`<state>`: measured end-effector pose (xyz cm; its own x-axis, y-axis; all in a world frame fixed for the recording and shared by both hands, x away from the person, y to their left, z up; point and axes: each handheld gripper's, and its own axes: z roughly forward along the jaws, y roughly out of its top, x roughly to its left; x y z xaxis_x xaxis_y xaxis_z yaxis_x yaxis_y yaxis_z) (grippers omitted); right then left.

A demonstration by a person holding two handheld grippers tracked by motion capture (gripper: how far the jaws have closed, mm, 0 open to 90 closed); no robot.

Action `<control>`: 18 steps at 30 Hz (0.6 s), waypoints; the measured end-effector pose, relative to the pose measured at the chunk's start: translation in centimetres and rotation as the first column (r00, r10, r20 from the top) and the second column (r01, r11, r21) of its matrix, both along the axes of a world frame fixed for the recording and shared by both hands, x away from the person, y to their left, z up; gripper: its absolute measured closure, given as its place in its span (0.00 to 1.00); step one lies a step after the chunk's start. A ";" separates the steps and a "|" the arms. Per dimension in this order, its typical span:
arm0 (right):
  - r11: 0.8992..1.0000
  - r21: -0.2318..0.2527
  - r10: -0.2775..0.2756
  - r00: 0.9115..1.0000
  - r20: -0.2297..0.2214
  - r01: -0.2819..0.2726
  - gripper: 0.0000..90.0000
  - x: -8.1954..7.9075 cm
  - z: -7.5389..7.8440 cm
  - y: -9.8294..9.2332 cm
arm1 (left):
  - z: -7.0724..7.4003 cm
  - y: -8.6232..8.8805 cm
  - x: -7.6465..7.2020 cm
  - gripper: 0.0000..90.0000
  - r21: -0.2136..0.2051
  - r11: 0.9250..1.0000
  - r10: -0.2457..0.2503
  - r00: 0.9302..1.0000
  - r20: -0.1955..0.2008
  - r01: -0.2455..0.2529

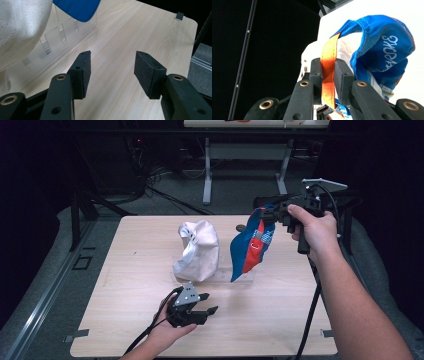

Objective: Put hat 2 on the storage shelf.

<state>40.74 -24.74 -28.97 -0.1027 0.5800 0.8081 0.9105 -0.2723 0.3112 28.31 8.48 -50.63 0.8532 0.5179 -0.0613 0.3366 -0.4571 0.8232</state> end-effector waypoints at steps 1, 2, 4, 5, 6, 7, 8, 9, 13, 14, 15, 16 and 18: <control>1.000 -0.002 -0.007 1.000 -0.002 0.007 0.87 0.2 0.0 0.0 | 0.0 0.0 0.0 0.53 0.000 1.000 -0.001 1.000 0.000 0.001; 1.000 -0.010 -0.008 1.000 -0.003 0.008 0.87 0.3 0.0 0.0 | -0.1 0.0 0.0 0.53 -0.002 1.000 -0.001 1.000 0.002 0.001; 1.000 -0.017 -0.014 1.000 -0.007 0.014 0.87 0.6 -0.1 -0.2 | -0.1 0.1 -0.1 0.53 0.001 1.000 -0.008 1.000 -0.003 0.008; 1.000 -0.022 -0.017 1.000 -0.008 0.016 0.87 0.8 -0.1 -0.3 | -0.1 0.1 -0.1 0.53 0.002 1.000 -0.009 1.000 -0.004 0.009; 0.999 -0.029 -0.020 1.000 -0.014 0.020 0.87 0.9 -0.2 -0.4 | -0.2 0.2 -0.1 0.53 0.001 1.000 -0.007 1.000 -0.004 0.007; 0.999 -0.031 -0.030 0.999 -0.016 0.030 0.87 1.1 -0.3 -0.4 | -0.2 0.2 -0.1 0.53 -0.002 1.000 -0.004 1.000 -0.003 0.004; 0.999 -0.033 -0.029 0.999 -0.020 0.029 0.87 1.2 -0.4 -0.5 | -0.3 0.4 -0.1 0.53 -0.001 1.000 -0.001 1.000 -0.005 0.001; 0.999 -0.034 -0.034 0.999 -0.018 0.033 0.87 1.3 -0.6 -0.5 | -0.3 0.5 -0.1 0.53 0.001 1.000 -0.004 1.000 -0.008 0.004; 0.998 -0.031 -0.050 0.998 -0.027 0.049 0.87 1.6 -0.9 -0.5 | -0.4 1.2 -0.1 0.53 0.004 1.000 0.005 1.000 -0.009 -0.005; 0.999 -0.033 -0.042 0.999 -0.029 0.041 0.87 1.7 -0.9 -0.5 | -0.4 1.4 -0.2 0.53 0.004 1.000 0.007 1.000 -0.011 -0.007; 0.999 -0.030 -0.039 0.999 -0.027 0.038 0.87 1.8 -1.0 -0.5 | -0.5 1.6 -0.2 0.53 -0.005 1.000 0.017 1.000 -0.005 -0.017; 0.999 -0.030 -0.039 0.999 -0.028 0.038 0.87 1.9 -1.0 -0.4 | -0.5 1.9 -0.2 0.53 -0.002 1.000 0.020 1.000 -0.005 -0.020; 0.999 -0.026 -0.042 0.999 -0.023 0.042 0.87 2.0 -1.1 -0.1 | -0.6 2.5 -0.3 0.53 0.000 1.000 0.026 1.000 -0.006 -0.026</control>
